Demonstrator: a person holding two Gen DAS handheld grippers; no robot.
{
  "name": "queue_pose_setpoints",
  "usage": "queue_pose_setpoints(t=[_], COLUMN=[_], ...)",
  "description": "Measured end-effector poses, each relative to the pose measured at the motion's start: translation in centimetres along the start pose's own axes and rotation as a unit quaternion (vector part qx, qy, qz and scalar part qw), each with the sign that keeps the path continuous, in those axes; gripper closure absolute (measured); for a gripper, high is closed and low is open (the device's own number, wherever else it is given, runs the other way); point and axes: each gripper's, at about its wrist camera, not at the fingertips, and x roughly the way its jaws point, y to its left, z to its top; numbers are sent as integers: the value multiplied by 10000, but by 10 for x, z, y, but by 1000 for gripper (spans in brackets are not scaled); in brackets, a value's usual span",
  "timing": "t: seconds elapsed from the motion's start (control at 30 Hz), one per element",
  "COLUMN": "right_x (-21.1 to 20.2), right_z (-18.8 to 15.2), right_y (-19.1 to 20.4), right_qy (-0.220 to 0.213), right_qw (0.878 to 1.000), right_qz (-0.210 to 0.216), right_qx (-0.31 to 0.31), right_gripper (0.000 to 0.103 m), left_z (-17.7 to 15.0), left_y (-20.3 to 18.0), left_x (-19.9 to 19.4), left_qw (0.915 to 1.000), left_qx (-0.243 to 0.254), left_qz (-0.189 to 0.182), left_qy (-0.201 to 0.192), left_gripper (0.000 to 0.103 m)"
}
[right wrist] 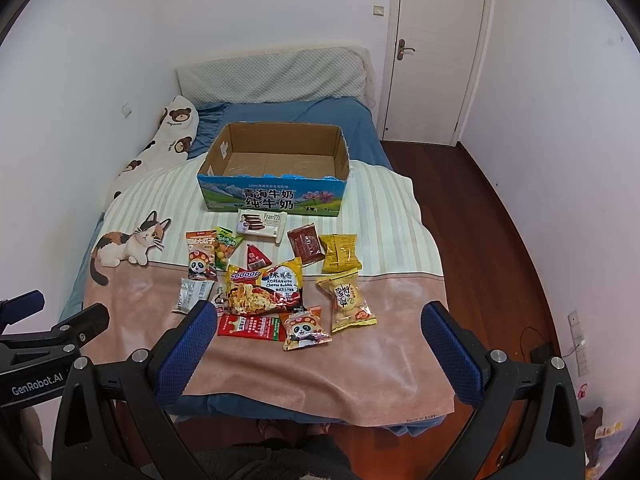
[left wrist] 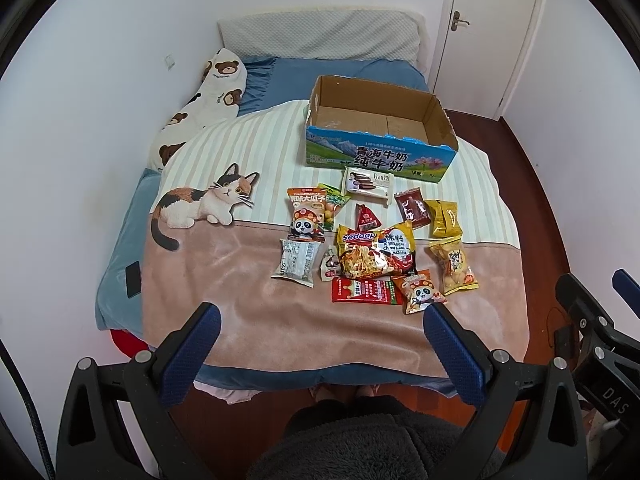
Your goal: Organize snacks
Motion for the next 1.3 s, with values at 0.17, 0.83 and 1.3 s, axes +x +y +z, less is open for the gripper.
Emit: queue_pose_setpoints(t=[0.17, 0.83, 1.3], right_x=[0, -2, -3], right_z=[0, 1, 2], right_y=[0, 4, 4], right_qy=[-6, -2, 24], right_qw=[10000, 10000, 10000], right_qz=[-1, -1, 13], right_qx=[0, -10, -4], right_gripper=[0, 0, 0], left_z=[1, 4, 1], left_y=[0, 5, 5], left_x=[0, -2, -2], left_qw=[10000, 10000, 10000], left_qx=[-3, -23, -11], left_qz=[-5, -39, -80], left_qy=[0, 2, 19], left_gripper=[0, 0, 0])
